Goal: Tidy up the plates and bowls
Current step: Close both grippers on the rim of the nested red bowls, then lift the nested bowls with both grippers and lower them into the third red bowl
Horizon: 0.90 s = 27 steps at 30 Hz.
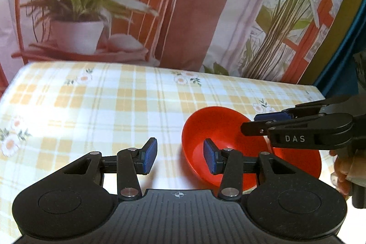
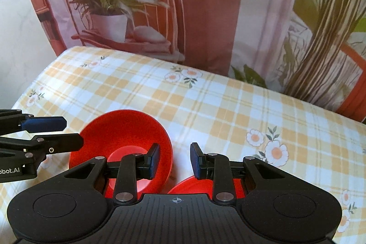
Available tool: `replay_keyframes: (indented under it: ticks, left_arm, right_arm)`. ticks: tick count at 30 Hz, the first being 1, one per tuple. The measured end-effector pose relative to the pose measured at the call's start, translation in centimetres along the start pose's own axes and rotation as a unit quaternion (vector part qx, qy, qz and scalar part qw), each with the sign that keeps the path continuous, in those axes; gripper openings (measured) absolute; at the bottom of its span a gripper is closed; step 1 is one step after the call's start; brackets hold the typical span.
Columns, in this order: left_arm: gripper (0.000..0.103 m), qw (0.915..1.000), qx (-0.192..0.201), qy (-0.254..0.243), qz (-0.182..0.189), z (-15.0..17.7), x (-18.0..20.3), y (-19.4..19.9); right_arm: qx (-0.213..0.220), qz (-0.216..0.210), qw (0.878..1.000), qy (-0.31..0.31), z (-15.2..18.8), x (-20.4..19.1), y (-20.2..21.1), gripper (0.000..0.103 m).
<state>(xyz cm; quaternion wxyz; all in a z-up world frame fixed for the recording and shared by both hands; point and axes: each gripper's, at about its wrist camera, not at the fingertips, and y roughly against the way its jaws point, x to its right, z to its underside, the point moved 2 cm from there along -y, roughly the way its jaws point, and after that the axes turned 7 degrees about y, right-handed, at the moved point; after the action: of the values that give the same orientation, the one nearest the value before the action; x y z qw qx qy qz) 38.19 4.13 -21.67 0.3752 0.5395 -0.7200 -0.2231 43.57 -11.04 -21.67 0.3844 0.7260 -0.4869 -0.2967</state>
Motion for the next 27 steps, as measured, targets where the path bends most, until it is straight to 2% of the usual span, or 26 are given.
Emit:
replay_keyframes:
  ticks: [5, 7, 9, 13, 15, 17, 27]
  left_arm:
    - [0.043, 0.9997, -0.015, 0.013, 0.016, 0.6, 0.0, -0.5]
    - [0.041, 0.9989, -0.023, 0.021, 0.035, 0.7, 0.1, -0.7]
    - [0.031, 0.9986, -0.025, 0.02, 0.043, 0.9, 0.4, -0.7]
    - [0.015, 0.9991, -0.019, 0.021, 0.032, 0.9, 0.2, -0.8]
    - [0.013, 0.9989, -0.016, 0.033, 0.03, 0.9, -0.3, -0.6]
    - [0.009, 0.9988, -0.011, 0.037, 0.03, 0.6, -0.4, -0.2]
    - [0.009, 0.9994, 0.019, 0.017, 0.022, -0.7, 1.7, 3.1]
  right_arm:
    - [-0.007, -0.011, 1.0, 0.004, 0.2, -0.4, -0.6, 0.026]
    - [-0.009, -0.013, 1.0, 0.003, 0.2, -0.6, -0.7, 0.025]
    - [-0.01, -0.016, 1.0, 0.002, 0.3, -0.8, -0.9, 0.022]
    - [-0.012, -0.013, 1.0, 0.0, 0.4, -1.0, -0.8, 0.019]
    - [-0.011, -0.014, 1.0, -0.008, 0.4, -0.8, -0.7, 0.01]
    - [-0.007, -0.017, 1.0, -0.016, 0.3, -0.6, -0.4, 0.007]
    - [0.028, -0.02, 0.999, -0.026, -0.7, -0.3, 3.1, 0.007]
